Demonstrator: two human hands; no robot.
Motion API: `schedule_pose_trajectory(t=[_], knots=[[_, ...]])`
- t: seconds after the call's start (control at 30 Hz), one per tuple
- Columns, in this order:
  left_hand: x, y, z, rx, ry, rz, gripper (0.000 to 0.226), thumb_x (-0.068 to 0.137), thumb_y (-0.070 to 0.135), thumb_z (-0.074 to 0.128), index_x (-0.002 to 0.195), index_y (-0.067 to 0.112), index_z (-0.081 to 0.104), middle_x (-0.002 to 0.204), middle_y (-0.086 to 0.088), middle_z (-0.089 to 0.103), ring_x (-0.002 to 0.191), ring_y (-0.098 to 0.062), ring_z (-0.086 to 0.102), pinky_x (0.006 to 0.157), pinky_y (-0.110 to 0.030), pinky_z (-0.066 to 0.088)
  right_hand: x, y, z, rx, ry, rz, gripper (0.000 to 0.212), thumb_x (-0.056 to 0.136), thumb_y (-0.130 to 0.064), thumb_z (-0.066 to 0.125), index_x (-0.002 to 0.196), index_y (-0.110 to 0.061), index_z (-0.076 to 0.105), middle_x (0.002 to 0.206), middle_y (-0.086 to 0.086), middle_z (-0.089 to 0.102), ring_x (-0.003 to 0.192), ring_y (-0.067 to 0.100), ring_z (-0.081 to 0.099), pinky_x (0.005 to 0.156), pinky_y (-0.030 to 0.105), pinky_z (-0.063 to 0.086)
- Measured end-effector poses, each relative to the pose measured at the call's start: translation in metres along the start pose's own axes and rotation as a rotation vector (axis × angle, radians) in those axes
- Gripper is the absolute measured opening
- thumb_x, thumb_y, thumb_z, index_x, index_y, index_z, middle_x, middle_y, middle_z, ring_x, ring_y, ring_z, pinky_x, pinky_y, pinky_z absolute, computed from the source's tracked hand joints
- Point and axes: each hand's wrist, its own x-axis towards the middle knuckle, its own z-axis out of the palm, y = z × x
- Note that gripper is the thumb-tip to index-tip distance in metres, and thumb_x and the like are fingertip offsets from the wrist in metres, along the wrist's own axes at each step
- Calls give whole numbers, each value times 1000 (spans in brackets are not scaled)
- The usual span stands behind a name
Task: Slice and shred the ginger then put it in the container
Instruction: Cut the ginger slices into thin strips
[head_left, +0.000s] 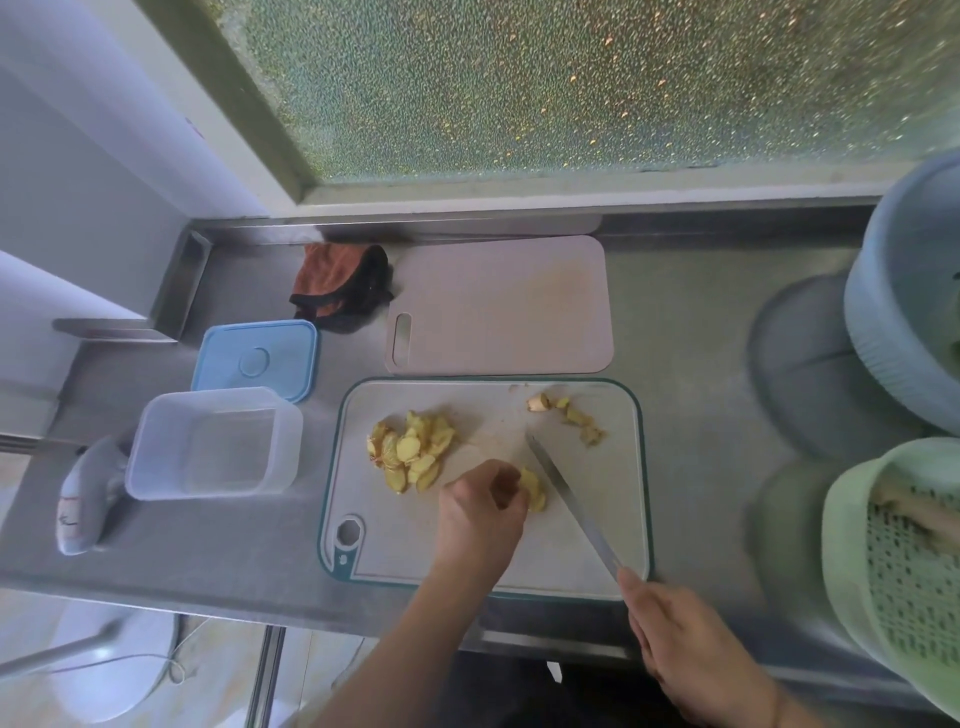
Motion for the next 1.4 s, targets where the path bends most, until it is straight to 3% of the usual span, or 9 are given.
schedule_pose_trajectory(t=[0.17, 0.3, 0.4, 0.53, 0.8, 1.0, 1.17, 1.33, 1.4], knots=[[-4, -9, 10, 67, 21, 179, 15, 76, -2, 73, 84, 10, 77, 76, 3, 70, 65, -10, 62, 64, -19, 53, 2, -3, 10, -52, -22, -24, 59, 78, -70, 31, 55, -15, 35, 42, -4, 37, 42, 6, 35, 47, 21, 32], [-2, -14, 12, 114, 27, 292, 19, 72, -6, 70, 85, 8, 72, 79, 3, 60, 63, -11, 52, 58, -20, 48, 6, -5, -4, -68, -46, 58, 59, 81, -69, 32, 58, -15, 40, 42, -4, 40, 35, 5, 36, 41, 15, 29], [-4, -16, 15, 141, 26, 464, 25, 68, -9, 75, 89, 5, 72, 91, -4, 63, 72, -19, 60, 61, -25, 54, 12, -7, -10, -38, -117, 96, 59, 91, -60, 31, 54, -16, 46, 42, -2, 44, 35, 12, 44, 42, 24, 34], [-5, -20, 18, 210, 30, 665, 14, 78, 1, 79, 90, 5, 73, 96, -7, 67, 82, -26, 64, 67, -35, 58, 13, -11, -11, -171, -25, 15, 58, 95, -52, 33, 53, -16, 48, 46, -4, 49, 43, 0, 45, 50, 17, 34], [-2, -25, 18, 187, 85, 732, 10, 87, 11, 66, 89, 4, 73, 97, -7, 69, 81, -26, 66, 69, -37, 57, 11, -20, 1, -249, -32, -86, 56, 94, -52, 34, 53, -15, 36, 45, -3, 42, 48, 6, 40, 60, 30, 36], [-2, -38, 14, 149, 141, 765, 8, 90, 11, 69, 88, 4, 74, 106, -1, 61, 83, -24, 65, 76, -33, 56, 13, -22, 6, -232, -90, -115, 59, 82, -67, 26, 53, -16, 31, 42, -5, 38, 46, 7, 35, 54, 27, 33], [0, -37, 14, 172, 114, 810, 5, 91, 6, 71, 93, 4, 75, 98, -10, 69, 81, -25, 66, 76, -37, 57, 16, -25, 0, -257, -49, -64, 61, 79, -70, 25, 54, -15, 30, 48, 2, 36, 48, 8, 34, 56, 29, 34], [8, -42, 8, 120, 93, 841, 12, 85, -1, 76, 94, 7, 73, 93, -8, 70, 78, -25, 67, 70, -38, 56, 13, -24, 17, -264, 73, -15, 70, 72, -79, 14, 52, -17, 41, 48, -7, 50, 49, 7, 46, 54, 26, 38], [10, -45, 8, 130, 79, 839, 7, 85, 0, 76, 90, 4, 75, 93, -9, 71, 79, -27, 68, 70, -37, 57, 14, -21, 21, -271, 128, -46, 68, 73, -82, 10, 61, -29, 51, 52, -7, 54, 52, 9, 49, 56, 27, 42]])
